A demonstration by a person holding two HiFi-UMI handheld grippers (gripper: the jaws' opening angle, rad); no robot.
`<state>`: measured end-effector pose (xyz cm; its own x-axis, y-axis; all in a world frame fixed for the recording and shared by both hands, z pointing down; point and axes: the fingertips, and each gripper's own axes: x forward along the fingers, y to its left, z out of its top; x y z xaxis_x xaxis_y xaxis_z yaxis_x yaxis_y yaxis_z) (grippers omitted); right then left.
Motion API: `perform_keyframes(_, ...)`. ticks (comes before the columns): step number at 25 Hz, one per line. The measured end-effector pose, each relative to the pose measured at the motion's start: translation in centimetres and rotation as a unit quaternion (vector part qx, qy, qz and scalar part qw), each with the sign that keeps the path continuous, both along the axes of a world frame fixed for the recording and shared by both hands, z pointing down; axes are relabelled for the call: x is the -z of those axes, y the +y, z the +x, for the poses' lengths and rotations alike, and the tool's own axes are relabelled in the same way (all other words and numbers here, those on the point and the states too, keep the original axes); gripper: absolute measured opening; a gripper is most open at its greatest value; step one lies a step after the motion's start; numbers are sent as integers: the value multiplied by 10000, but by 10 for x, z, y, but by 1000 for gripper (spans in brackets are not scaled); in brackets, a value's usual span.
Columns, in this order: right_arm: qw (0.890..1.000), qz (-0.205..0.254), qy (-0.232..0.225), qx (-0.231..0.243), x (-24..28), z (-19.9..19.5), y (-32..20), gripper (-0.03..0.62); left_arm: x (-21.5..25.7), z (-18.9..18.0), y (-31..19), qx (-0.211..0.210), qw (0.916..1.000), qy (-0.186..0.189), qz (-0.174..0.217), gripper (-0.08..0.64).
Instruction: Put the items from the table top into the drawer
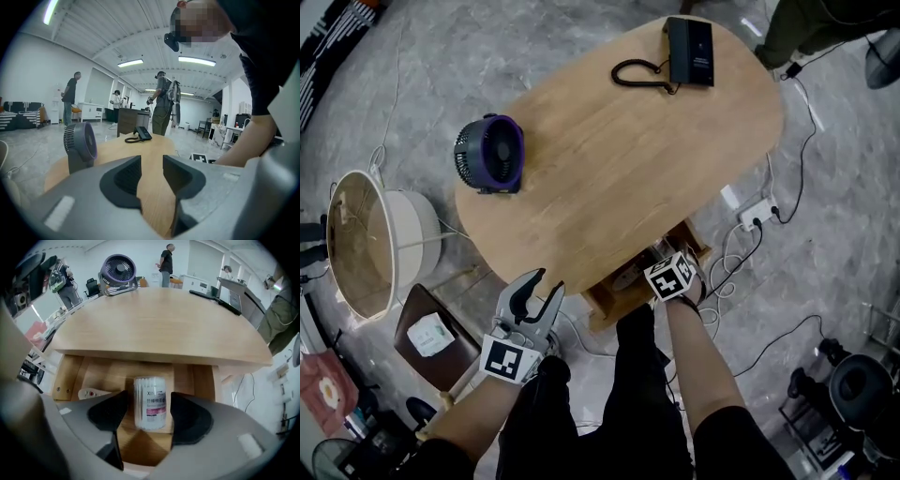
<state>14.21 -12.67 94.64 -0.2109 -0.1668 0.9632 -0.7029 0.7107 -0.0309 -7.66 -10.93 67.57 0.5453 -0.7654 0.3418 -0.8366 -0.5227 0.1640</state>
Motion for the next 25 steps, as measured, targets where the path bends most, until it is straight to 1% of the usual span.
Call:
perform_keyframes(4, 9999, 90, 33, 53, 13, 11, 10, 305, 2, 4, 2, -49, 10000, 51, 16, 151)
perform_keyframes(12, 9975, 665, -225, -55, 53, 14, 9, 305, 7, 13, 3, -248, 9996, -65, 131, 151)
perform_keyframes(17, 9928, 1072, -509, -192, 96, 2, 8, 298, 10, 24, 3, -494, 9985, -207, 145, 151)
perform_keyframes(21, 9823, 1580, -954, -307, 159, -16, 9, 296, 18, 34, 5, -770, 9962, -384, 138, 151)
perform_keyframes(23, 9734, 1895, -1241, -357, 204, -26, 15, 286, 32, 35, 10, -855, 9952, -459, 137, 151)
perform_keyframes(25, 9615, 2261, -1512, -400, 256, -34, 18, 272, 55, 33, 12, -925, 9943, -474, 222, 151)
